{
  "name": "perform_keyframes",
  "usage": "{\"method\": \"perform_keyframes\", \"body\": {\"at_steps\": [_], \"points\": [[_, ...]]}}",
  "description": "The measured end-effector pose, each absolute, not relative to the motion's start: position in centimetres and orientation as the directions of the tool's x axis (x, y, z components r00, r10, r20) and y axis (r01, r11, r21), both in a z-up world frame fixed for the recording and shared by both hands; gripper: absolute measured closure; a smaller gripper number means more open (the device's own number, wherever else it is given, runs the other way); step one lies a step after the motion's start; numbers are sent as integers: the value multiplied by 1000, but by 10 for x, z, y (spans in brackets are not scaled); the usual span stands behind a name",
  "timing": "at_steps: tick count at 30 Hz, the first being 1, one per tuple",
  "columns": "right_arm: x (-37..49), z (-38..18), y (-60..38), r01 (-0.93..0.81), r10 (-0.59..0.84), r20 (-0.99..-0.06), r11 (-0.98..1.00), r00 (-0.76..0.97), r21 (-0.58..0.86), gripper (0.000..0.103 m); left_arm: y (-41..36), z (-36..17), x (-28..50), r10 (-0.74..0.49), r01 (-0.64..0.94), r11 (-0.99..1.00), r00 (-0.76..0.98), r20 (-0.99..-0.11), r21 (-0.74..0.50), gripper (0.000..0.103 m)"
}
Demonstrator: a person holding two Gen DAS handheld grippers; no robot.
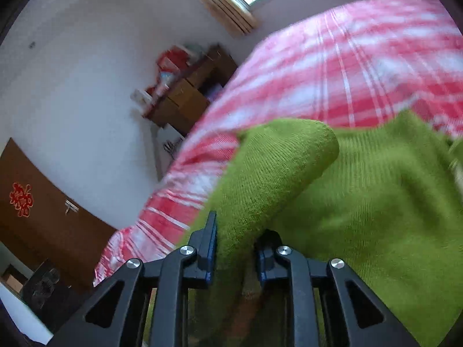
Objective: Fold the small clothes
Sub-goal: 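Press the folded sweater flat with the left gripper and release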
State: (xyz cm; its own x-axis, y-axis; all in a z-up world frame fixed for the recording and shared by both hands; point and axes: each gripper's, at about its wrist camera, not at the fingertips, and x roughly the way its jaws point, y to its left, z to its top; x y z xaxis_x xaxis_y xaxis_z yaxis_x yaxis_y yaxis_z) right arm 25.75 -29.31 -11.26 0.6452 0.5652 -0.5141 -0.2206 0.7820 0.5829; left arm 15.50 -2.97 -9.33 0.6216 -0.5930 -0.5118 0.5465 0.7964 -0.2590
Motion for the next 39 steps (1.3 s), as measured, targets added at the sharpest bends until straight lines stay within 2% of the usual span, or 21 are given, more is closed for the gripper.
{"method": "perform_keyframes", "body": {"at_steps": [3,8,11,13,18,20,22,26,30,33,35,36,37,39], "points": [[249,-87,-290,-265,541,-526,818,656,511,81,-26,-81,169,-590,525,804,650,-478,-280,19],[242,-65,-307,-264,494,-564,858,662,440,81,-56,-80,189,-607,533,792,629,-485,-300,17],[241,-60,-331,-233,437,-602,891,668,389,81,-94,-82,184,-592,573,791,632,-500,-213,17],[245,-64,-348,-206,423,-618,896,663,393,81,-121,-88,188,-568,586,795,626,-534,-157,17],[256,-96,-388,-117,369,-670,913,644,391,81,-173,-124,203,-503,592,798,547,-669,-117,16],[261,-121,-399,-88,376,-689,906,620,415,81,-183,-133,199,-453,581,812,576,-680,-48,10],[262,-141,-402,-72,379,-703,902,601,425,81,-186,-136,196,-431,584,812,593,-680,-6,9],[257,-151,-408,-55,404,-663,875,630,481,81,-183,-138,198,-440,586,810,587,-679,-19,6],[239,-140,-415,0,348,-645,880,681,475,71,-178,-135,201,-461,569,819,573,-678,-75,3],[202,-113,-409,-31,328,-588,889,739,457,71,-161,-130,192,-506,572,809,558,-658,-137,4],[179,-104,-398,-86,365,-575,887,732,453,61,-146,-125,184,-522,562,811,573,-632,-161,4],[167,-103,-388,-103,372,-594,894,713,436,48,-138,-123,182,-530,550,815,582,-617,-181,4],[161,-105,-381,-110,367,-610,902,702,417,43,-130,-121,180,-543,537,816,586,-601,-214,4],[151,-116,-367,-107,333,-660,927,673,359,43,-118,-118,181,-547,501,826,605,-579,-258,3]]}}
